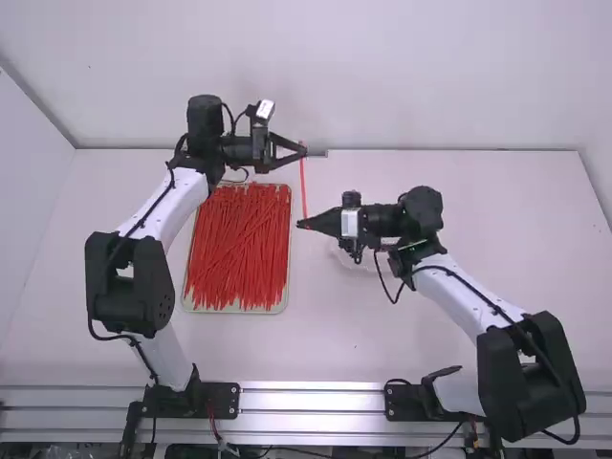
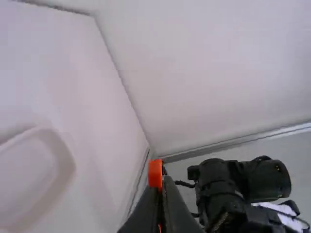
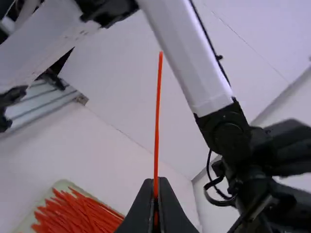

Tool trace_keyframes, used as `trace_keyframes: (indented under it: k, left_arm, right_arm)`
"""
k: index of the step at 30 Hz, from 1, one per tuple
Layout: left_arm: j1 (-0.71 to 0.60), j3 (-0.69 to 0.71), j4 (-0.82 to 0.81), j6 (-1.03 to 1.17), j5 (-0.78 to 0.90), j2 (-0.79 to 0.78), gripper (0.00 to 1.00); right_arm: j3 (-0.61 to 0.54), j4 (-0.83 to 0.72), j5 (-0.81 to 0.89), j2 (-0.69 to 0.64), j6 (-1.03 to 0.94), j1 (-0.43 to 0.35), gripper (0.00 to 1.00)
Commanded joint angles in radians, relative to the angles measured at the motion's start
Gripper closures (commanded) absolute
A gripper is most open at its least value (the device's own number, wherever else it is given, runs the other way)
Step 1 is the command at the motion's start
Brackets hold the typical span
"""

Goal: Fasten the cable tie

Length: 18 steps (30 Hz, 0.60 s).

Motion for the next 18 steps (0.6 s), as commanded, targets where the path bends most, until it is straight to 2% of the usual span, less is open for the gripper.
trace_keyframes:
  k: [1,4,10,18]
  left_arm:
    - [0.006,-0.006,0.045,0.024,0.000,0.005,0.98]
    - [0.006,-0.006,0.155,0.024,0.001,0.005,0.98]
    - [0.006,-0.006,0.305,0.062,0.004,0.005,0.98]
    - [0.005,-0.006,0.397,0.207,0.004,0.005,0.98]
  right_arm:
    - [0.021,0.021,0.110,0.006,0.243,0.012,1.00]
    - [0.021,0.062,0.185,0.006,0.424,0.011,1.00]
    - [0.021,0.087,0.226,0.006,0.633,0.011,1.00]
    - [0.021,0.087,0.232,0.006,0.874,0.003,1.00]
